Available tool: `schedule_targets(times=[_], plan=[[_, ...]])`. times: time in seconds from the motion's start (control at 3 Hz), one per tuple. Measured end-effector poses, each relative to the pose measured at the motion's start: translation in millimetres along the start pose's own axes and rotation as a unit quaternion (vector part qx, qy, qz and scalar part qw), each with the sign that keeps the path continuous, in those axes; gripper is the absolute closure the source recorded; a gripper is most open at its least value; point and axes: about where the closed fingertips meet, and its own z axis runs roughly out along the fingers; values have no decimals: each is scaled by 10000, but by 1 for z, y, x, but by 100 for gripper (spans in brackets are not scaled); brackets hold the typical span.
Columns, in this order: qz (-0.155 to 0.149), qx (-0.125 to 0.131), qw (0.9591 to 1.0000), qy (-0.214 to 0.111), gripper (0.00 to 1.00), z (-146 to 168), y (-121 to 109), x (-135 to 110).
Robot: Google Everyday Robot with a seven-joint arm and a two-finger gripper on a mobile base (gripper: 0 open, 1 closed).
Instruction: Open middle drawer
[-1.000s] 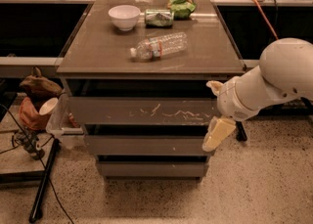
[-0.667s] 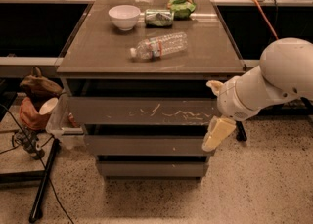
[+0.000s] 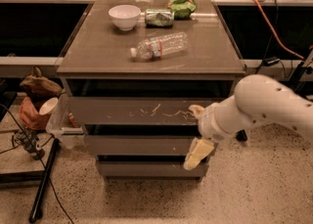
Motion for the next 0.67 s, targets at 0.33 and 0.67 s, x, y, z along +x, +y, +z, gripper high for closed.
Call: schedule_targets(times=[0.33, 0.67], plan=[[99, -247, 9992, -282, 0, 55, 9, 12], [233, -215, 9988, -367, 0, 113, 4, 33]])
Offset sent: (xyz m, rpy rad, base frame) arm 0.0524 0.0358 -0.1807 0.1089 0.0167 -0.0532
